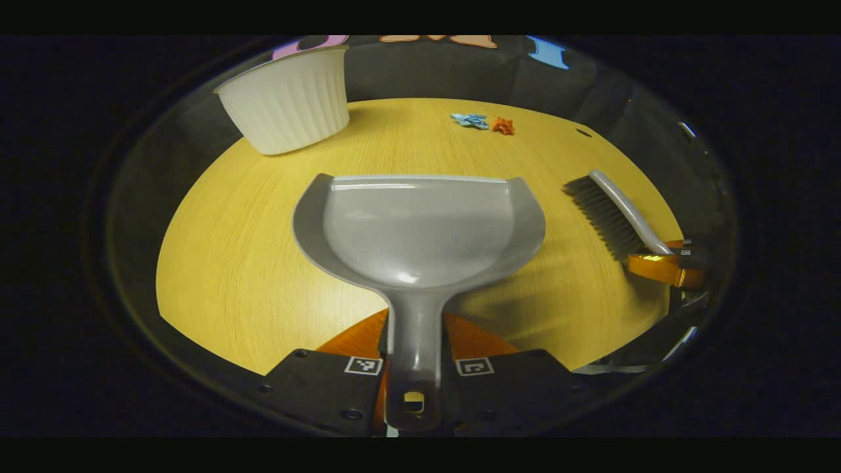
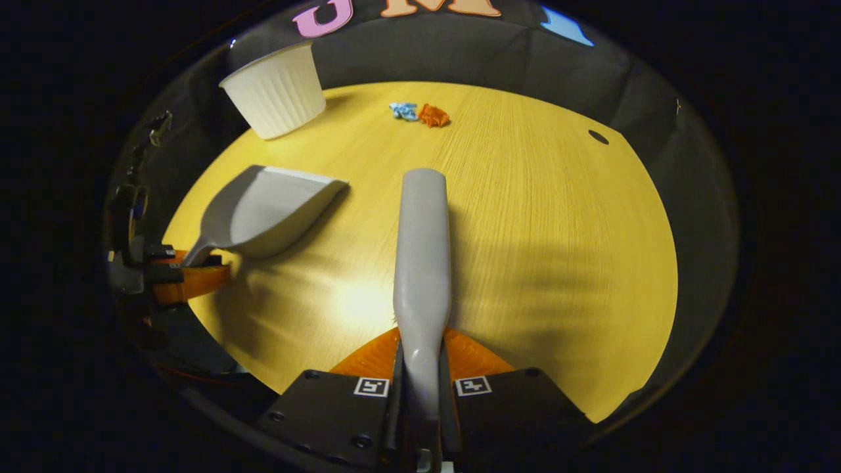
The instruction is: Pick up the small broom and dustpan from the desktop, sweep the trash into the dustpan with the broom, and then empty the trash into the garbage bin.
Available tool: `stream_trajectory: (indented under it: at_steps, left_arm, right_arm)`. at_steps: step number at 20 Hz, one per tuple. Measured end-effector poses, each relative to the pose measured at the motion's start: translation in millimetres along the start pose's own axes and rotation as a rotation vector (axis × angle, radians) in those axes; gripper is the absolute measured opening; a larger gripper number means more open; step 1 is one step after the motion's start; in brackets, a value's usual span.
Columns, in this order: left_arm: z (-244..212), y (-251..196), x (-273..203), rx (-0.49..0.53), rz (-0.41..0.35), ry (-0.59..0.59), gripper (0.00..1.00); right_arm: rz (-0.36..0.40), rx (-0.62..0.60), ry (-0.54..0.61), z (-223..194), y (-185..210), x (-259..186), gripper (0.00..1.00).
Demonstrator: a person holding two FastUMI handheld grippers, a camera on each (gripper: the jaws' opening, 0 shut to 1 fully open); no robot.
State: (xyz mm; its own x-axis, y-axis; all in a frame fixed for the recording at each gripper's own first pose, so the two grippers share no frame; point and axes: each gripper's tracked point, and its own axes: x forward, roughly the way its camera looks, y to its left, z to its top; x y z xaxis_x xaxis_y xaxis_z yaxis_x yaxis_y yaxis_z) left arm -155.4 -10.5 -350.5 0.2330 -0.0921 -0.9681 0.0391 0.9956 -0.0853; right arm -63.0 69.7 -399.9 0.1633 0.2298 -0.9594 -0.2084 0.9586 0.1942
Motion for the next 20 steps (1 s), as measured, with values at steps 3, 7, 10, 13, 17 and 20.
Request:
stream_trajectory:
  at_steps: [3,7,10,13,17,20]
  left_arm:
    - [33.7,-5.4,0.4,0.032,-0.040,-0.056,0.24]
    - [85.9,-13.5,22.9,0.163,-0.066,-0.086,0.24]
    - [110.2,-17.4,33.9,0.215,-0.076,-0.083,0.24]
    - [117.6,-25.5,53.1,0.243,-0.093,-0.063,0.26]
    - [114.0,-28.9,55.1,0.232,-0.118,-0.043,0.27]
    - [115.9,-30.0,55.0,0.246,-0.122,-0.045,0.24]
  right_arm:
    - [-0.027,-0.034,-0.093,52.1,-25.3,-18.9,0.21]
    - [-0.168,-0.190,-0.162,162.3,-93.0,-1.6,0.21]
    - [-0.229,-0.288,-0.190,245.9,-124.1,23.3,0.18]
    - [-0.255,-0.458,-0.196,304.0,-138.8,55.1,0.21]
    - [-0.204,-0.588,-0.137,328.0,-126.0,79.8,0.21]
    - [-0.094,-0.727,-0.044,316.7,-99.3,86.4,0.19]
